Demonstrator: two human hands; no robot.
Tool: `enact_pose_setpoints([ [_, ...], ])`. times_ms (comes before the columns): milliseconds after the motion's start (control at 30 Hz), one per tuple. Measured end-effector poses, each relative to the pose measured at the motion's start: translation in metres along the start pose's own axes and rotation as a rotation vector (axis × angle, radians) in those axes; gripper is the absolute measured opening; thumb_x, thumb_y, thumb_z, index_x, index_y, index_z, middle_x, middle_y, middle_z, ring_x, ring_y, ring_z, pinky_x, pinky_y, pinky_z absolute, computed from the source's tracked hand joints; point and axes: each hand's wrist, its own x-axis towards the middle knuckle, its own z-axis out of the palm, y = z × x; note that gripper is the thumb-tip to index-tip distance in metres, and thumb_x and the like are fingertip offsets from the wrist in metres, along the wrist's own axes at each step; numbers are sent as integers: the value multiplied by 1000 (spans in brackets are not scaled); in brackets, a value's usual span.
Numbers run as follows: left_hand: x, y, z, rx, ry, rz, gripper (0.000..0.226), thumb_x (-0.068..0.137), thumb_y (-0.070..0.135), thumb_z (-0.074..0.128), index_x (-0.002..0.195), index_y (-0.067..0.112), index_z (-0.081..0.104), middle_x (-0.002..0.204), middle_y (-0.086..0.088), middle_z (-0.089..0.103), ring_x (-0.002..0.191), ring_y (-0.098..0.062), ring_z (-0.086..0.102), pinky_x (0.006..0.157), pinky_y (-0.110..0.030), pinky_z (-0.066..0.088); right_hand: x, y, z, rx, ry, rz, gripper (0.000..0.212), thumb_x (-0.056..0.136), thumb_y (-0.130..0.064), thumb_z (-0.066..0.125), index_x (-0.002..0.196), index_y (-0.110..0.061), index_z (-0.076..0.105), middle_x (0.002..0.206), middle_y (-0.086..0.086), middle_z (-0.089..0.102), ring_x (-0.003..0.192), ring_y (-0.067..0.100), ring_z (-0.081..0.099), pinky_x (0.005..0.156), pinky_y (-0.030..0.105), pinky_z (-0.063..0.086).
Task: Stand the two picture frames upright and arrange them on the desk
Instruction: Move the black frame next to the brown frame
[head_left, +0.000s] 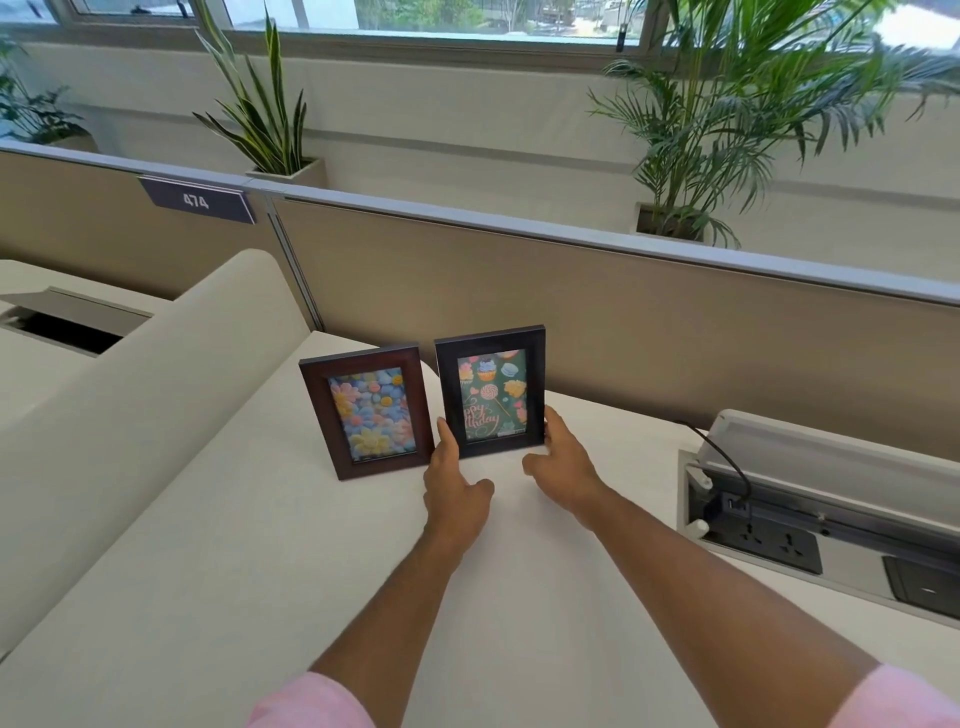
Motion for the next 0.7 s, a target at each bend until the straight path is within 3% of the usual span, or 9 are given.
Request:
enact_pose_setpoints([
  [267, -1, 3, 0, 27, -12, -8, 116, 88, 2, 70, 166, 43, -5, 171, -2, 31, 152, -30, 36, 123, -55, 40, 2, 3, -2, -34, -33, 21, 81, 90, 4, 57, 157, -32, 29, 148, 0, 56, 117, 16, 53, 94, 30, 46],
  [433, -2, 2, -3, -33, -36, -35, 114, 84, 2, 66, 166, 44, -1, 168, -4, 34, 148, -31, 40, 120, -54, 44, 7, 4, -3, -71, -59, 28, 85, 92, -3, 58, 162, -32, 20, 152, -1, 53, 135, 23, 53, 105, 37, 49],
  [533, -2, -1, -3, -45, -44, -44, 113, 81, 7, 65, 166, 43, 1, 166, -4, 35, 146, -31, 42, 118, -54, 46, 8, 4, -4, -95, -65, 40, 86, 94, -5, 59, 163, -32, 17, 154, -2, 52, 137, 24, 52, 103, 33, 47],
  [700, -8, 0, -4, -66, -73, -71, 101, 94, 2, 62, 168, 33, 2, 173, -5, 28, 155, -30, 34, 126, -51, 39, 6, 7, 0, -155, -51, 88, 89, 99, -11, 58, 166, -20, 0, 165, 5, 37, 146, 29, 43, 108, 32, 42],
])
